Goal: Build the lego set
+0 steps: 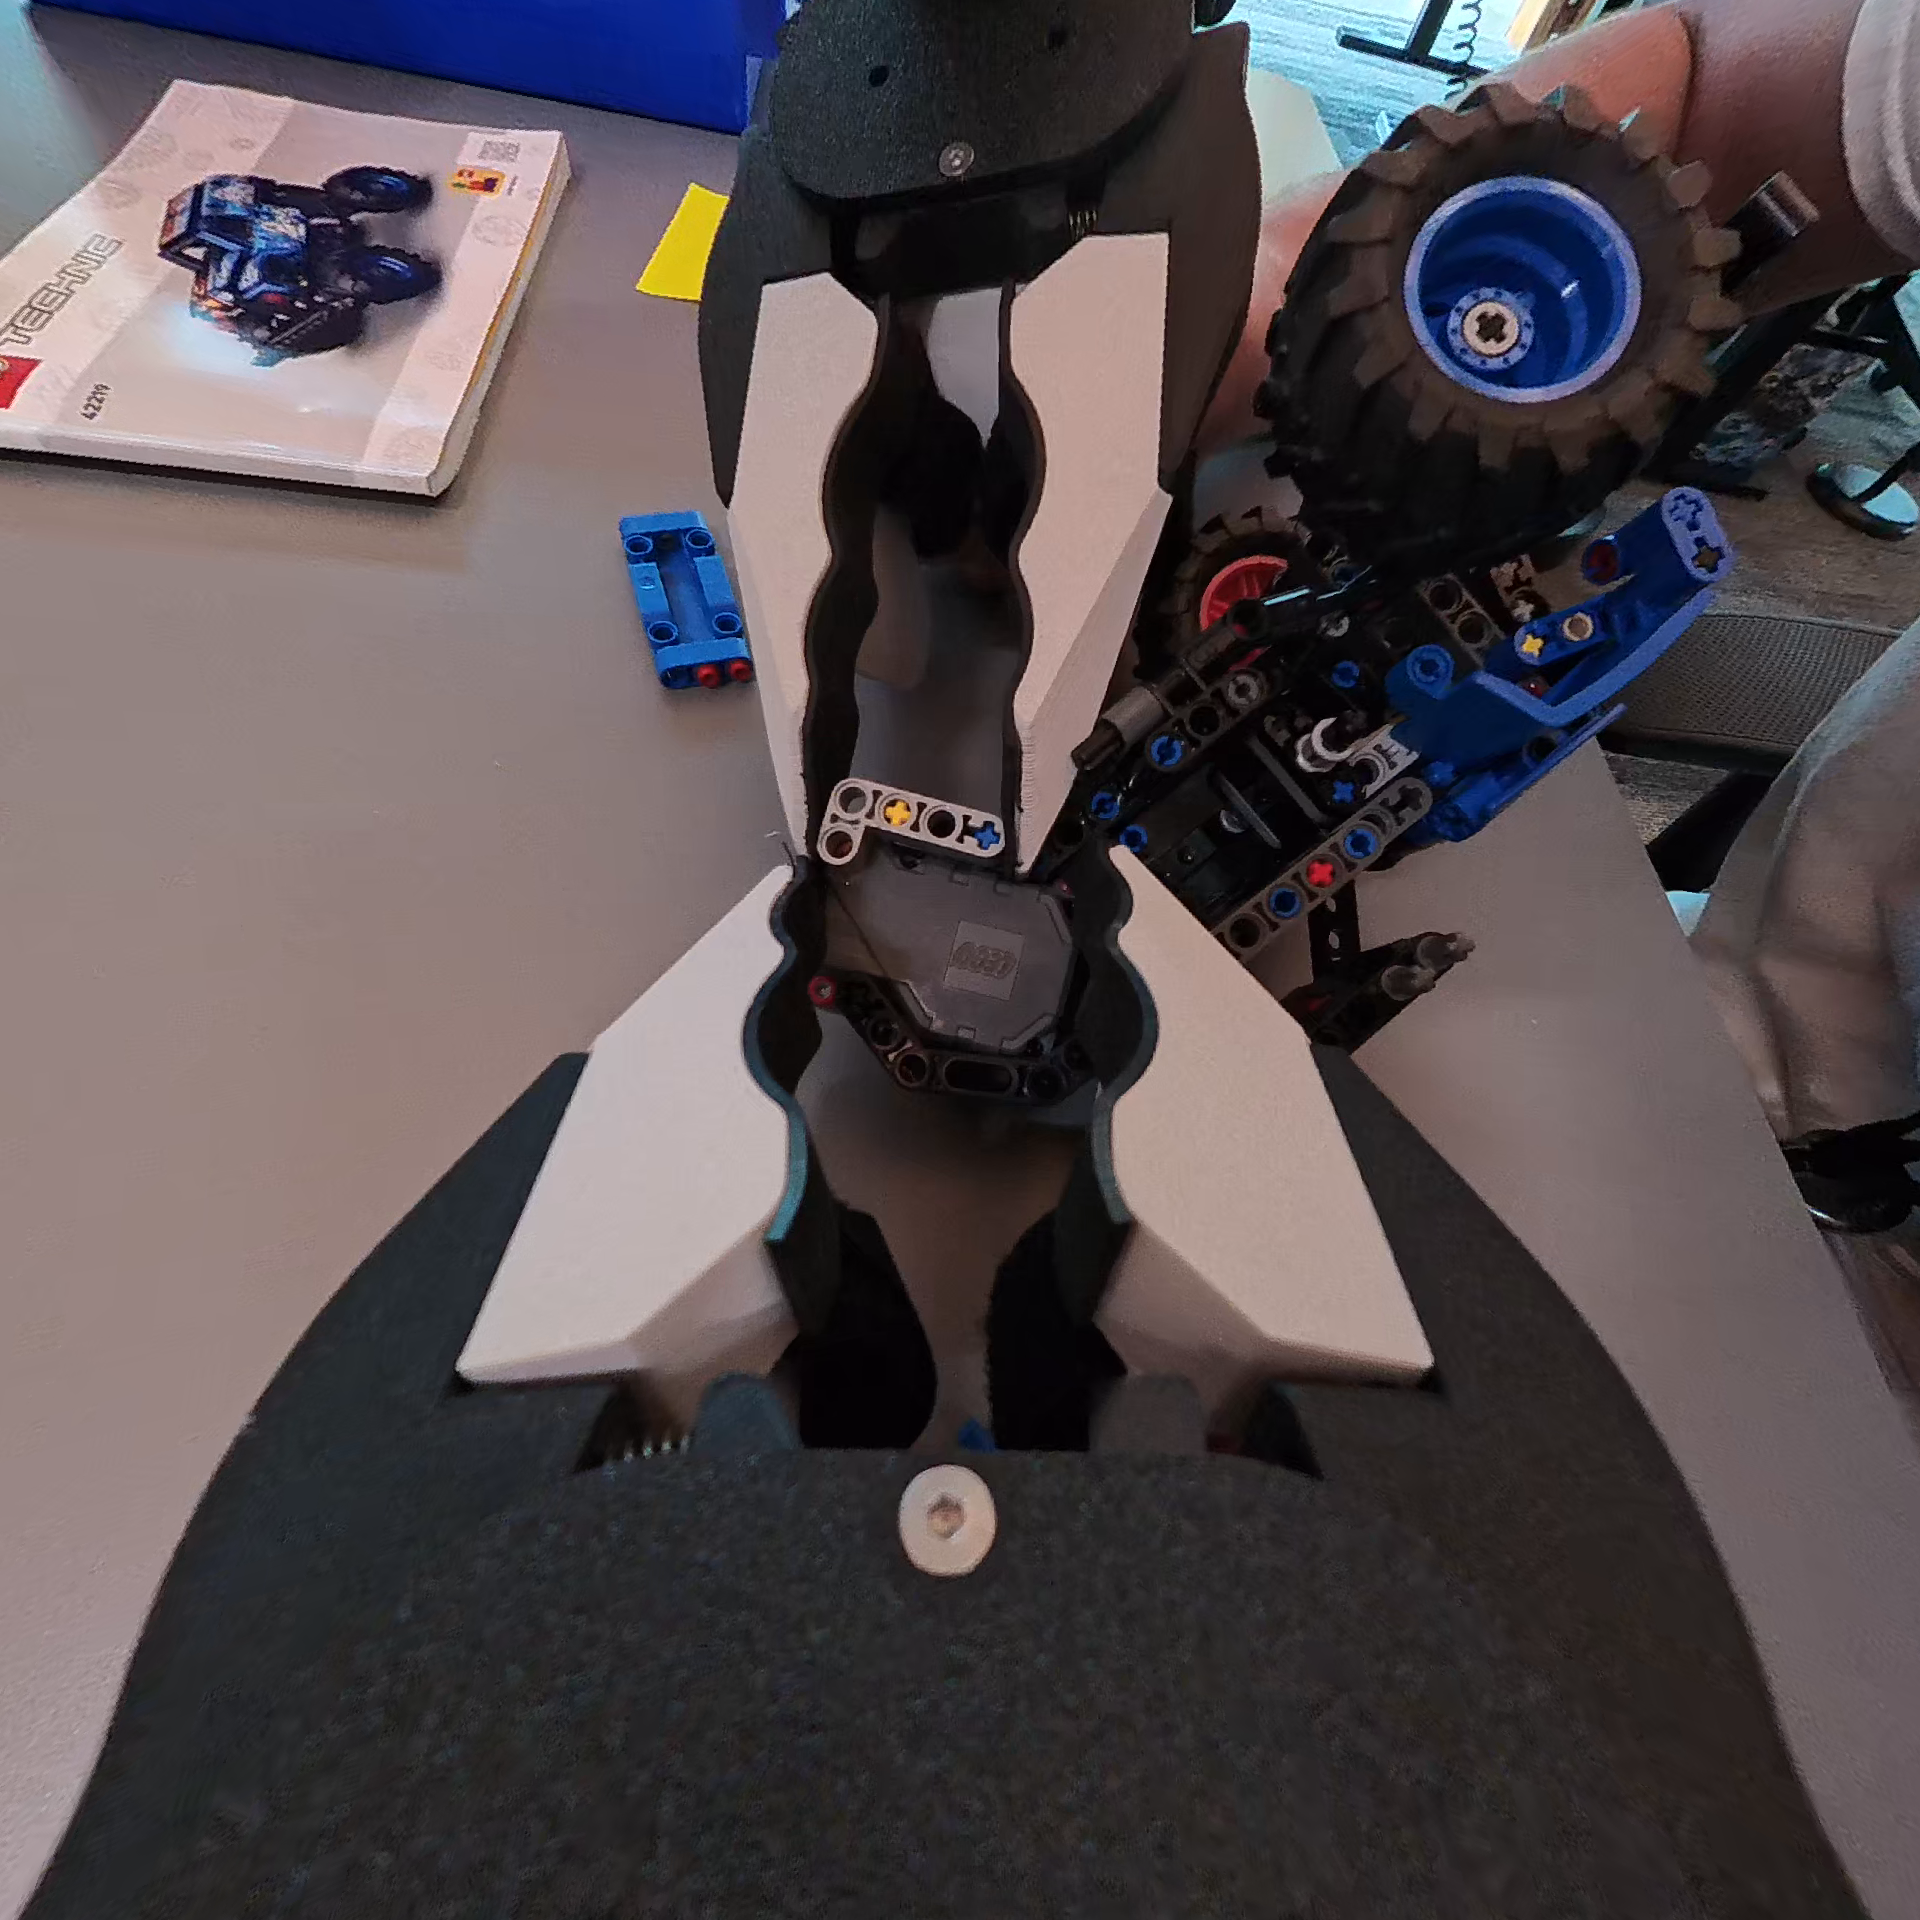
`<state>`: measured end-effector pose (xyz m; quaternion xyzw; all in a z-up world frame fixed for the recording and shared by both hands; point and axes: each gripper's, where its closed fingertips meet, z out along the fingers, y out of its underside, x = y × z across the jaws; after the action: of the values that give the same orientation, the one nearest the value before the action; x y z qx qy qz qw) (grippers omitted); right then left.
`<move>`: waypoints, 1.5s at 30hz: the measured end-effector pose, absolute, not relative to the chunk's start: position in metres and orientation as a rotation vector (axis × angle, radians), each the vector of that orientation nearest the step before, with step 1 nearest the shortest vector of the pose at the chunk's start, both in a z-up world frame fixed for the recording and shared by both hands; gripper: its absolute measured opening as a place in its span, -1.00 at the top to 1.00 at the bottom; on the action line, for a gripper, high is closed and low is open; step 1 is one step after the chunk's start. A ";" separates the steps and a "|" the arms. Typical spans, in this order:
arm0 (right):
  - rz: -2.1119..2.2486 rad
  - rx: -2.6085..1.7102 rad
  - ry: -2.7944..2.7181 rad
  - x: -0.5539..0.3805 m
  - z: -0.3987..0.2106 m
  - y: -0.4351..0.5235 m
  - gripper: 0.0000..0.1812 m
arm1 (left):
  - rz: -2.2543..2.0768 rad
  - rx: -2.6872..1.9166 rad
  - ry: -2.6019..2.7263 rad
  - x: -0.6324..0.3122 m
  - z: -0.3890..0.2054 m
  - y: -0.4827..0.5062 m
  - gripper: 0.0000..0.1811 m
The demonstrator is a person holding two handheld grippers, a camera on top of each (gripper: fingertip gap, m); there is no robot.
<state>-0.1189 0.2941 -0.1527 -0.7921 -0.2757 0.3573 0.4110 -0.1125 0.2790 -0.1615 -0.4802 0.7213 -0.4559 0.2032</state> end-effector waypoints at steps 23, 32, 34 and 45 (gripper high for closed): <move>0.914 -2.010 -0.601 -0.115 -0.152 0.300 0.66 | -1.253 -1.352 1.975 -0.110 -0.160 0.284 0.47; 0.945 -2.014 -0.535 -0.113 -0.151 0.302 0.66 | -1.249 -1.359 1.953 -0.108 -0.159 0.286 0.48; 0.946 -2.016 -0.527 -0.113 -0.151 0.303 0.66 | -1.254 -1.364 1.951 -0.108 -0.159 0.287 0.48; 0.935 -2.012 -0.490 -0.111 -0.150 0.304 0.66 | -1.249 -1.355 1.932 -0.107 -0.157 0.288 0.49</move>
<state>-0.1111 0.3044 -0.1500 -0.8031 -0.1957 0.3732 0.4213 -0.1068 0.2880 -0.1566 -0.4935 0.7036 -0.4548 0.2335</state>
